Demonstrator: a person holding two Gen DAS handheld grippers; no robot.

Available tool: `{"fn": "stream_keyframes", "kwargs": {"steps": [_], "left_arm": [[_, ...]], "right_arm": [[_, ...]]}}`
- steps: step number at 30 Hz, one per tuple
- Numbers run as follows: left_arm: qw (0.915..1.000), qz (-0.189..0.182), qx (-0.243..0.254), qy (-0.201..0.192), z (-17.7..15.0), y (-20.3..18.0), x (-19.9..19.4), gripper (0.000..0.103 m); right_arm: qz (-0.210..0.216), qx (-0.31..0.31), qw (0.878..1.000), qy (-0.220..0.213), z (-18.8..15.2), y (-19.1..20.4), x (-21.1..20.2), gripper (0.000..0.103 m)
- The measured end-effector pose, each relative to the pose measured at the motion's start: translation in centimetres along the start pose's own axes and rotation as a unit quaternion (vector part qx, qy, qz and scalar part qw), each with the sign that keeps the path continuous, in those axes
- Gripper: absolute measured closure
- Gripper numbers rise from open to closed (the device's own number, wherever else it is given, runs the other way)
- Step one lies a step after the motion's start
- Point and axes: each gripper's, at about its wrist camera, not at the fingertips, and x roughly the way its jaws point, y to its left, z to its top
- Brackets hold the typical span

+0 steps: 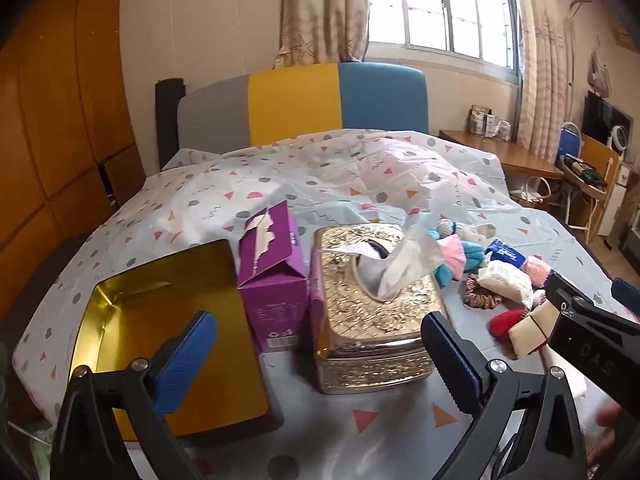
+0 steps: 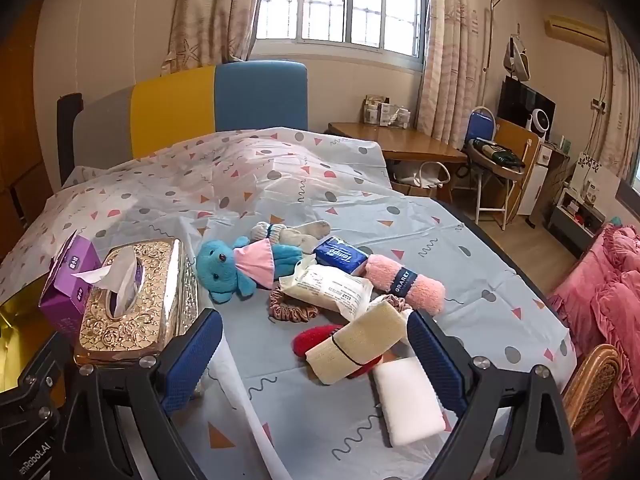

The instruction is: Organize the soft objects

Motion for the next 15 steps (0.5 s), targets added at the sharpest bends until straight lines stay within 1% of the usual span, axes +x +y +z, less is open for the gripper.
{"fn": "stream_keyframes", "kwargs": {"steps": [2, 3, 4, 5, 7, 9, 11, 12, 15], "left_arm": [[0.9994, -0.015, -0.029, 0.006, -0.1, 2.1, 0.4, 0.000], [0.9994, -0.009, -0.034, -0.002, -0.6, 2.4, 0.0, 0.000], [0.9995, -0.005, -0.032, 0.001, -0.5, 2.7, 0.0, 0.000], [0.9996, 0.002, -0.028, -0.001, -0.5, 2.4, -0.1, 0.000], [0.9997, 0.008, -0.021, -0.004, -0.6, 2.6, -0.5, 0.000], [0.9998, 0.019, -0.011, 0.000, -0.7, 1.8, -0.4, 0.000], [0.9997, 0.019, -0.014, 0.005, -0.7, 2.0, -0.3, 0.000], [0.9996, 0.021, -0.015, 0.007, -0.8, 2.1, -0.2, 0.000], [0.9995, 0.025, -0.019, 0.009, -1.0, 2.5, -0.2, 0.000]], "right_arm": [[-0.004, -0.003, 1.000, -0.001, 0.0, -0.2, 0.0, 0.008], [-0.005, -0.005, 1.000, -0.001, 0.0, -0.4, 0.0, 0.008], [-0.007, -0.006, 1.000, -0.002, 0.1, -0.5, 0.0, 0.008], [-0.008, -0.009, 1.000, -0.003, -0.2, 0.4, 0.1, 0.008], [-0.006, -0.009, 1.000, -0.006, -0.4, 0.7, 0.2, 0.008], [-0.002, -0.008, 1.000, -0.004, -0.6, 1.1, 0.4, 0.008], [0.000, -0.010, 1.000, -0.001, -0.7, 1.6, 0.3, 0.008], [0.008, -0.008, 1.000, 0.002, -0.4, 0.8, 0.4, 0.008], [0.012, -0.006, 1.000, 0.007, -0.5, 0.9, 0.6, 0.008]]}}
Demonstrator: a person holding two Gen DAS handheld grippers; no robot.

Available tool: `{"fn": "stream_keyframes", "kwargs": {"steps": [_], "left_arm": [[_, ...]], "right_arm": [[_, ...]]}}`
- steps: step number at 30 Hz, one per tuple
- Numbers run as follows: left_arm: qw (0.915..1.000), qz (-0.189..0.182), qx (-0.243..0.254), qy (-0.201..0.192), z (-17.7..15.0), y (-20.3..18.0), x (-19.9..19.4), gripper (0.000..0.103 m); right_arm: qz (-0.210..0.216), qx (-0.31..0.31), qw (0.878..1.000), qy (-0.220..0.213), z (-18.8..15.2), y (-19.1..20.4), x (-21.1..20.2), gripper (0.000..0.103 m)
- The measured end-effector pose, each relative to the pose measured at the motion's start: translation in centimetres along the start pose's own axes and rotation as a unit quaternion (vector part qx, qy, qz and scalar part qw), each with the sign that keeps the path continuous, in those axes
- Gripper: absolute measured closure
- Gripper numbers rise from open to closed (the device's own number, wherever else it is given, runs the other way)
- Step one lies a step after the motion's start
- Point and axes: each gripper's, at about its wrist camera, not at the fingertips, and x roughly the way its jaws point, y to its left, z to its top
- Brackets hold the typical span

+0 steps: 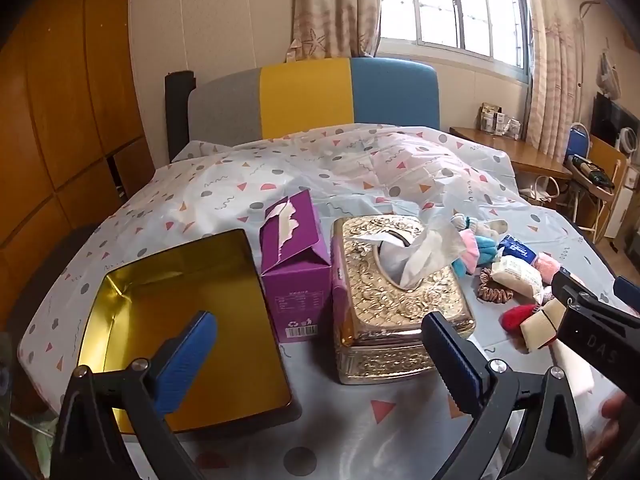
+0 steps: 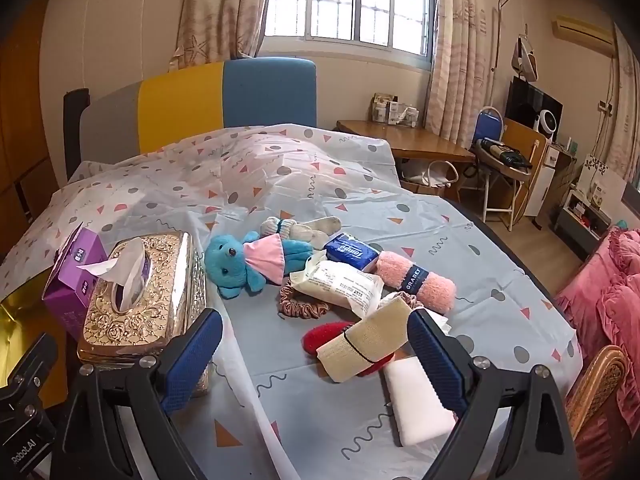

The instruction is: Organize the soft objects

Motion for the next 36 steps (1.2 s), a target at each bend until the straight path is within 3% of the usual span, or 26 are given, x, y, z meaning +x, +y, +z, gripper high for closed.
{"fn": "stream_keyframes", "kwargs": {"steps": [36], "left_arm": [[0.9999, 0.003, 0.003, 0.010, -0.7, 0.6, 0.3, 0.000]], "right_arm": [[0.002, 0.002, 1.000, 0.007, 0.5, -1.1, 1.6, 0.008]]}}
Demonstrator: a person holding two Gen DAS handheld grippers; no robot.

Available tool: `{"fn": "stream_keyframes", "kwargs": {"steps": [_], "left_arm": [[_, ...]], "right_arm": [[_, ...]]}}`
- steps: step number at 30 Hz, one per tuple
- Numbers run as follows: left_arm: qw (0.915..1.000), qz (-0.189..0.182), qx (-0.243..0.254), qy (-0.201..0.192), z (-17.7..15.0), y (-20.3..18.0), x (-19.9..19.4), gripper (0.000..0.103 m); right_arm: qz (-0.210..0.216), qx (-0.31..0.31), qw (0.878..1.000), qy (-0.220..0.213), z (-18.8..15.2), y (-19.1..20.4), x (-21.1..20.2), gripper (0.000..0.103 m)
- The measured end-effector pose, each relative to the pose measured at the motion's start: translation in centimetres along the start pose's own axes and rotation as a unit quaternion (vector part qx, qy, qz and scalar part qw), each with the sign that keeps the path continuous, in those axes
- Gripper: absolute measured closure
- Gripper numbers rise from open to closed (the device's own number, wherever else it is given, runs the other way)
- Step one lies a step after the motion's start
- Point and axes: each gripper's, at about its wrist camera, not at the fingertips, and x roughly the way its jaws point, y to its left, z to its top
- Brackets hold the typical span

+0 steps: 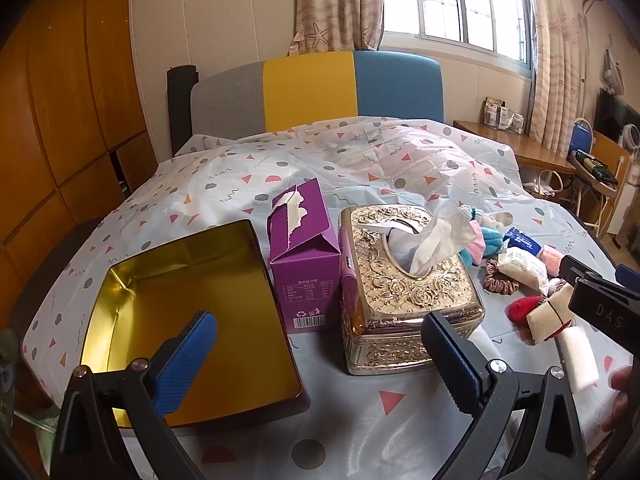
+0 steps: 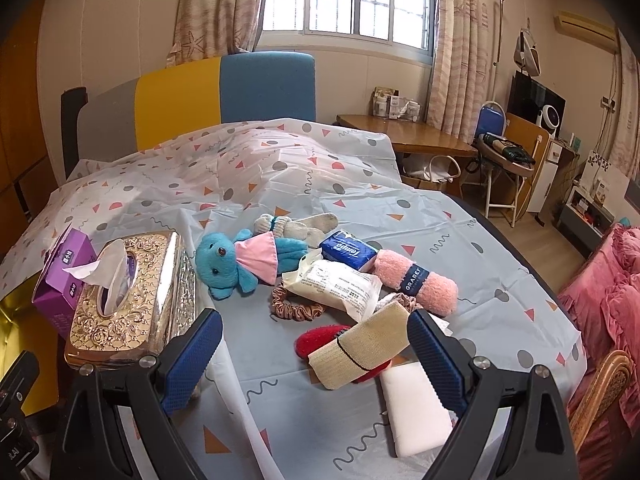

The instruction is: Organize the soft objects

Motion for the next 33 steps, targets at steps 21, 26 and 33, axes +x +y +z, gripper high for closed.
{"fn": "stream_keyframes", "kwargs": {"steps": [21, 26, 33], "left_arm": [[0.9999, -0.006, 0.011, -0.005, -0.1, -1.0, -0.7, 0.000], [0.9998, -0.008, 0.015, -0.006, -0.2, -1.2, -0.8, 0.000], [0.9997, -0.011, 0.021, -0.005, -0.2, -1.6, -0.9, 0.000]], "right_arm": [[-0.005, 0.016, 1.000, -0.005, 0.0, -1.5, -0.4, 0.008], [-0.009, 0.020, 1.000, -0.005, 0.1, -2.0, -0.4, 0.008], [-0.012, 0.026, 1.000, -0.005, 0.0, -2.7, -0.4, 0.008]]}}
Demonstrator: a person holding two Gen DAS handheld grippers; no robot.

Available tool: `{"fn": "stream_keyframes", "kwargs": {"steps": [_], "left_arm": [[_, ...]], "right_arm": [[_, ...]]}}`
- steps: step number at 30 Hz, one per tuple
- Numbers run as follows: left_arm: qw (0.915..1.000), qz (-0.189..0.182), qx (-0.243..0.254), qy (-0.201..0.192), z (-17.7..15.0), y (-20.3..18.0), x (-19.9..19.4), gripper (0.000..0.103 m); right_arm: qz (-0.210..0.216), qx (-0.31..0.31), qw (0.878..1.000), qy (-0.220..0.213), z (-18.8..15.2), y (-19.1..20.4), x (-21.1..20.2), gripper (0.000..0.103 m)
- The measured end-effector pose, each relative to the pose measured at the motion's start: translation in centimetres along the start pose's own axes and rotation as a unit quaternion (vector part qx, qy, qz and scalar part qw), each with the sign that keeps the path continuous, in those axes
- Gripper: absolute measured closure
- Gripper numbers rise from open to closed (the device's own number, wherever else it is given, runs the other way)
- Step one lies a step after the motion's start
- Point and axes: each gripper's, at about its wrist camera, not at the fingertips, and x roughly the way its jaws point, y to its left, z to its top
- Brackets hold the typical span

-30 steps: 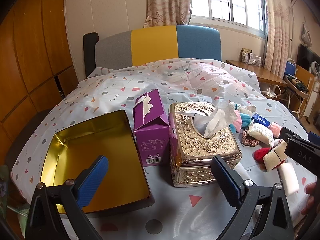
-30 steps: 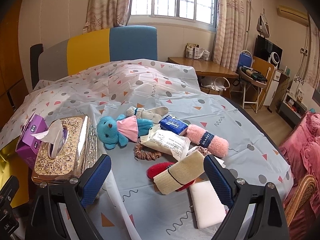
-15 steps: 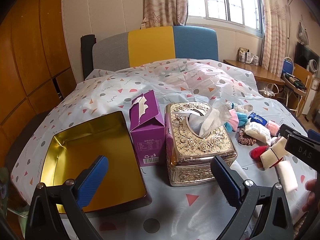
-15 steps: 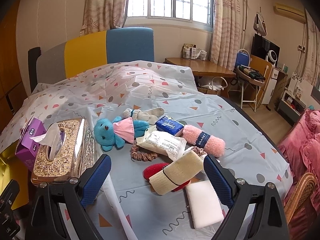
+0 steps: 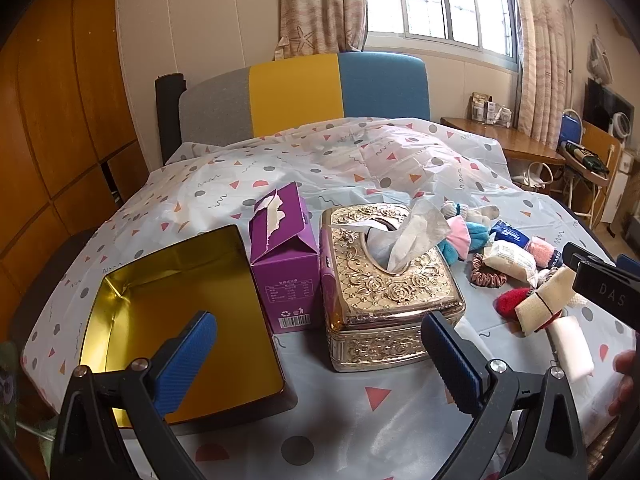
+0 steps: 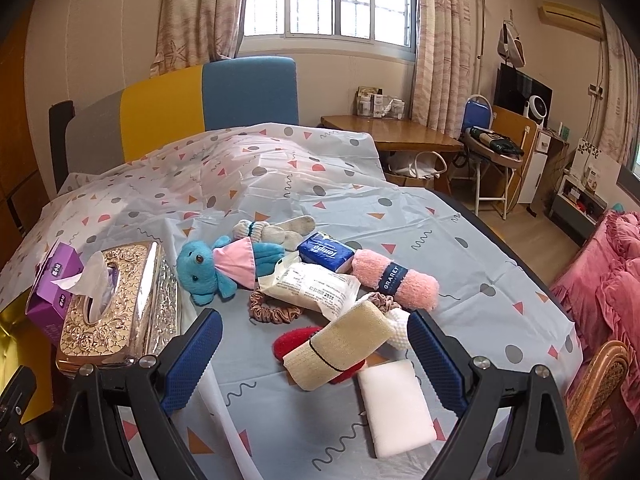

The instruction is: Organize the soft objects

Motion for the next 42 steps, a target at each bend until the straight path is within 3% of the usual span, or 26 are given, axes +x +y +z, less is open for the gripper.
{"fn": "stream_keyframes", "kwargs": {"steps": [7, 9, 13, 18, 24, 28, 30, 32, 36, 41, 42], "left_arm": [[0.9997, -0.023, 0.004, 0.001, 0.1, -0.5, 0.0, 0.000], [0.9987, -0.051, 0.003, 0.003, 0.3, -0.6, -0.1, 0.000], [0.9884, -0.151, 0.006, 0.016, 1.0, -1.4, -0.2, 0.000], [0.9821, -0.179, 0.056, 0.023, 2.3, -4.9, 0.5, 0.000], [0.9610, -0.253, 0.090, 0.067, 3.5, -9.6, 3.0, 0.000], [0.9552, -0.241, 0.159, 0.063, 3.2, -14.5, 4.0, 0.000], [0.9466, -0.249, 0.195, 0.060, 2.7, -16.5, 4.3, 0.005], [0.9353, -0.261, 0.230, 0.066, 2.2, -18.6, 5.3, 0.016], [0.9229, -0.271, 0.263, 0.076, 1.6, -21.6, 7.1, 0.020], [0.9162, -0.274, 0.279, 0.087, 1.5, -24.3, 9.4, 0.020], [0.9103, -0.286, 0.280, 0.105, 1.3, -24.8, 10.1, 0.022]], "right_arm": [[0.002, 0.013, 1.000, 0.006, 0.0, -1.0, 0.3, 0.008], [0.001, 0.021, 1.000, 0.009, 0.0, -1.8, 0.5, 0.008], [0.020, 0.062, 0.997, 0.037, 0.3, -4.5, 1.7, 0.008], [0.018, 0.131, 0.989, 0.070, 0.4, -9.5, 3.3, 0.008], [-0.005, 0.179, 0.981, 0.073, 0.3, -14.2, 3.7, 0.008], [0.007, 0.219, 0.972, 0.084, -0.3, -16.4, 4.2, 0.008], [0.022, 0.234, 0.968, 0.091, -0.6, -17.0, 4.7, 0.008], [0.034, 0.249, 0.963, 0.093, -0.8, -17.3, 5.1, 0.008], [0.048, 0.271, 0.957, 0.092, -1.1, -18.0, 5.3, 0.008], [0.059, 0.288, 0.950, 0.106, -1.5, -18.4, 6.0, 0.008], [0.061, 0.291, 0.949, 0.110, -1.6, -18.5, 6.1, 0.008]]}}
